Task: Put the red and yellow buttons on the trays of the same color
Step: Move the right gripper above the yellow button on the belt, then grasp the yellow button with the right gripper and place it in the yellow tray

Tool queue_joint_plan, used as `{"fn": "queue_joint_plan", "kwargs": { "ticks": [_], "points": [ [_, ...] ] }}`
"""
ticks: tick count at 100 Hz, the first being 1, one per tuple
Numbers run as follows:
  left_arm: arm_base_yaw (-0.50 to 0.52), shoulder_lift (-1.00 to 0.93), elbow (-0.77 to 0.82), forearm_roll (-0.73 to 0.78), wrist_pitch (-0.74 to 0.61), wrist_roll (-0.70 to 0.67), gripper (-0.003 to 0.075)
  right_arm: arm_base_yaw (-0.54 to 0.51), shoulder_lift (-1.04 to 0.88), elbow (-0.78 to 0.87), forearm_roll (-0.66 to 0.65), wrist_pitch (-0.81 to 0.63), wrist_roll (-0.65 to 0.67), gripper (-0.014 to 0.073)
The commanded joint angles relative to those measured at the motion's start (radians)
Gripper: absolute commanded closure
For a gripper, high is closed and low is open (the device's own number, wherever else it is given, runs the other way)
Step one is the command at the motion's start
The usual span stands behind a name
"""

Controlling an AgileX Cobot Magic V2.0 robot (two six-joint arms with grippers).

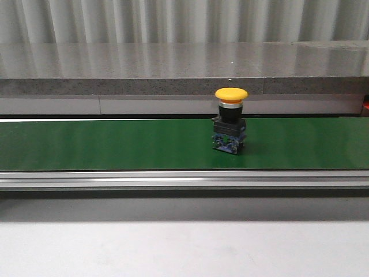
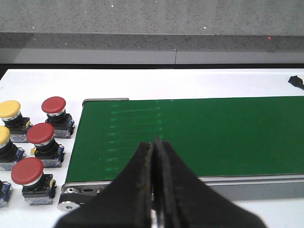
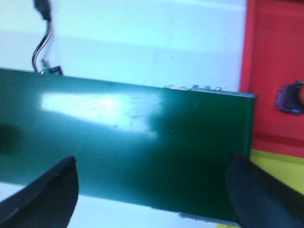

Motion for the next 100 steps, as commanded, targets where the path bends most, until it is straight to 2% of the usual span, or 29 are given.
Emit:
{"fn": "queue_joint_plan", "kwargs": {
  "ticks": [1, 23, 53, 68, 86, 100],
  "points": [
    [-0.009, 0.004, -0.026, -0.004, -0.070, 0.004, 0.0740, 0.055, -0.059, 0.026, 0.008, -0.015, -0.034, -0.0031],
    [-0.009, 0.004, -0.026, -0.004, -0.070, 0.004, 0.0740, 0.197, -0.073, 0.189, 0.008, -0.024, -0.094, -0.0031],
    [-0.009, 0.004, -0.026, -0.004, -0.070, 0.004, 0.0740, 0.310, -0.070, 0.281, 0.013, -0.157, -0.140, -0.0031],
    [-0.009, 0.004, -0.026, -0.004, -0.070, 0.004, 0.0740, 0.335, -0.063, 0.290, 0.046, -0.238, -0.148, -0.0031],
    [-0.009, 0.004, -0.026, -0.004, -0.070, 0.004, 0.0740, 0.340, -0.037, 0.290, 0.143, -0.263, -0.219, -0.0031],
    [-0.009, 0.004, -0.026, -0.004, -0.070, 0.004, 0.0740, 0.340, 0.002, 0.290, 0.173, -0.306, -0.225, -0.0031]
  ]
}}
